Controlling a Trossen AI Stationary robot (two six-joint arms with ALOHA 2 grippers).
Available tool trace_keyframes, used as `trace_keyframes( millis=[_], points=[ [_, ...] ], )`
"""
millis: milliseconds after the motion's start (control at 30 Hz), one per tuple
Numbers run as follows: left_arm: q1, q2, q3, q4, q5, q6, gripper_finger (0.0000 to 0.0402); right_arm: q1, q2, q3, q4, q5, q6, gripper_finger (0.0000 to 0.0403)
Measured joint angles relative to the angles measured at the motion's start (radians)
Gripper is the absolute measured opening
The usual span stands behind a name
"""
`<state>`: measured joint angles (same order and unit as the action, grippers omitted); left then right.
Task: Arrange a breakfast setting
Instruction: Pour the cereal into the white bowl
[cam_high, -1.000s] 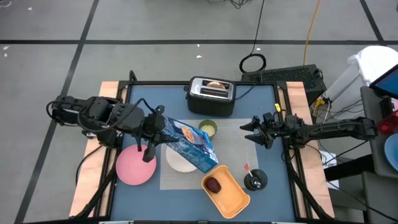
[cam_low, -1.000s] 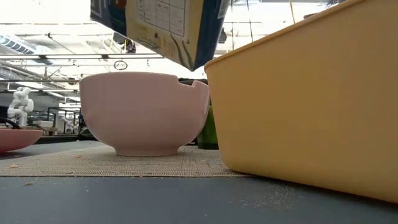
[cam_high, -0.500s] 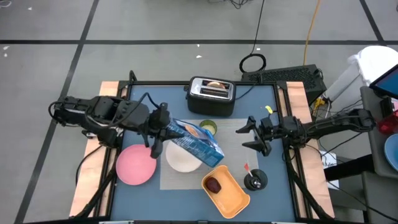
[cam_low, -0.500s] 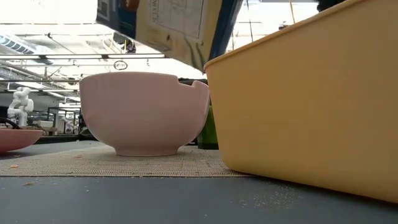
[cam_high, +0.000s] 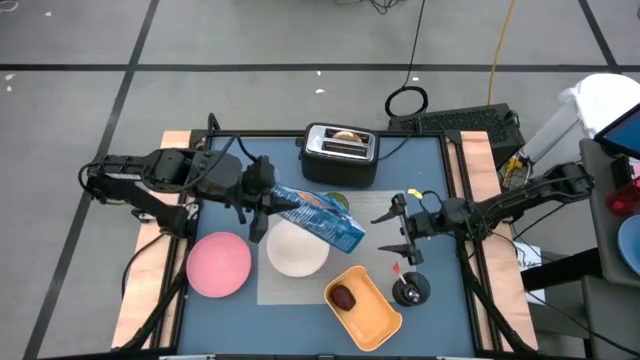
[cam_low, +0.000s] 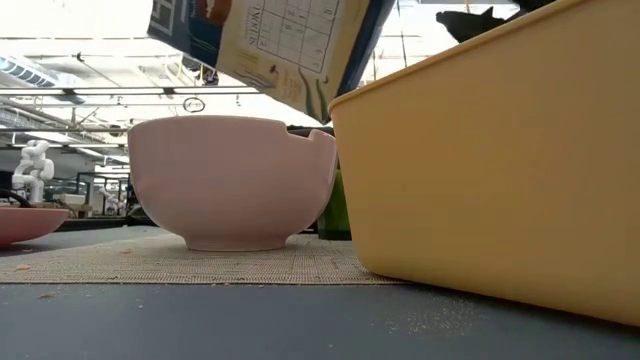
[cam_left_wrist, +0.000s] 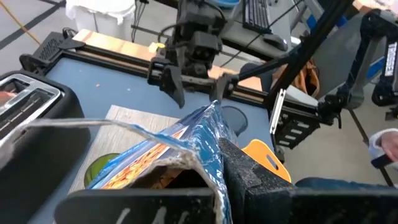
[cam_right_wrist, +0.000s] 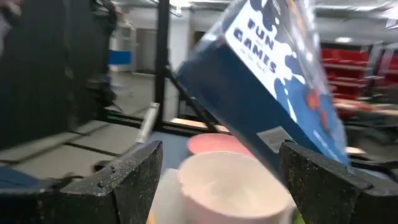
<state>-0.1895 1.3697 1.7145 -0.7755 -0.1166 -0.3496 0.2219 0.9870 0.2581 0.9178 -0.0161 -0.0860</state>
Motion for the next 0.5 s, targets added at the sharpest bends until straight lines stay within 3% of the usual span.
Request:
trace_keyframes(
  millis=[133,500],
  points=[
    [0.01,0.0,0.0,0.032,0.0,0.0,0.0003,0.034,0.029,0.001,0.091,0.097,-0.041,0.031],
    [0.02,0.0,0.0,0.047,0.0,0.0,0.0003,0.035,0.025,0.001,0.156,0.094,-0.098,0.0318]
  ],
)
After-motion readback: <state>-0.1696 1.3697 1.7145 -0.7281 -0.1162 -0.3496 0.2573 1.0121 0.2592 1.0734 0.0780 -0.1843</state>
